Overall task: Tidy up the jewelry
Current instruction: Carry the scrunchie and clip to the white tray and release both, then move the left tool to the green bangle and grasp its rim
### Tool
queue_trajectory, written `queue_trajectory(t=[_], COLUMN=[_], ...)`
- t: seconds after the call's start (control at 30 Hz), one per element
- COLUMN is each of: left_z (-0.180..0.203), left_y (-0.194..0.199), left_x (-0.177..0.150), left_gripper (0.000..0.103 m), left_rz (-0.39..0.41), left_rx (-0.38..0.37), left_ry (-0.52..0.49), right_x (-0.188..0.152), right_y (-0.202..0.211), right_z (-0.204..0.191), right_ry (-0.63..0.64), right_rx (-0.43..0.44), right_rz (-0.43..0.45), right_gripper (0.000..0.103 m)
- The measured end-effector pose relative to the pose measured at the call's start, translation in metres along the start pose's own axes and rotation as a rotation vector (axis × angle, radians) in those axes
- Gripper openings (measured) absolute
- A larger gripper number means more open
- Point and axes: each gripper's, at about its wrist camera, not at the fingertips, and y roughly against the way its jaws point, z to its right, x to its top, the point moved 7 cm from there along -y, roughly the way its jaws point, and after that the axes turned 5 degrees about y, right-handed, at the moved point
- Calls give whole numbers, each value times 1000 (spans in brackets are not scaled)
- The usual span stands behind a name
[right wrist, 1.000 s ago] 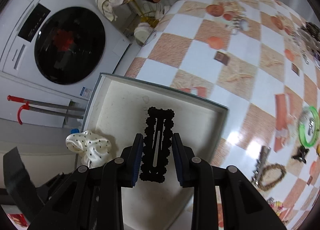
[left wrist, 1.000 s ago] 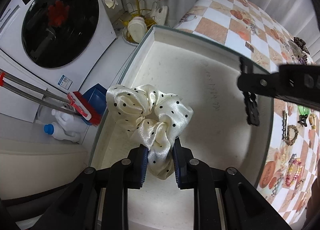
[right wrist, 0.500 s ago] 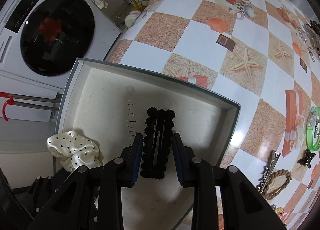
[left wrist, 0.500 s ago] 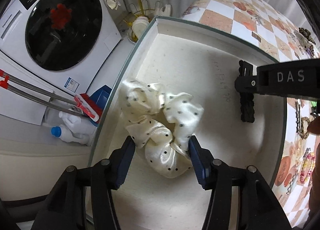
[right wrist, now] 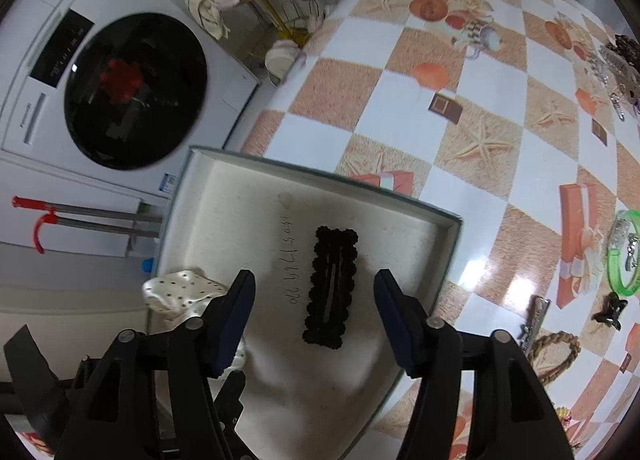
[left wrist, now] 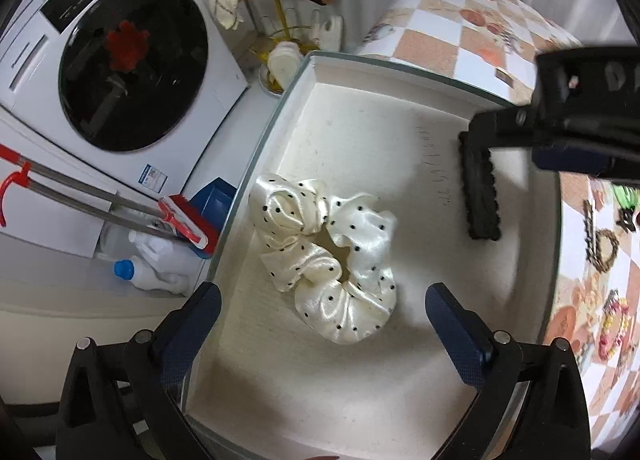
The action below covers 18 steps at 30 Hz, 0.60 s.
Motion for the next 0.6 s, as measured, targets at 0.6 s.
queue_trajectory(t=[0.6], left_z=[46], left_y=[51], left_x=[3], left_gripper=[103], left_rz=[-10], left_rx=[-65], left_ry=[-94], right_x=[-42], right_y=[96], right_z=[90], right_ry=[-238], right_rx=[9], right_rz=[115], right_gripper=[84])
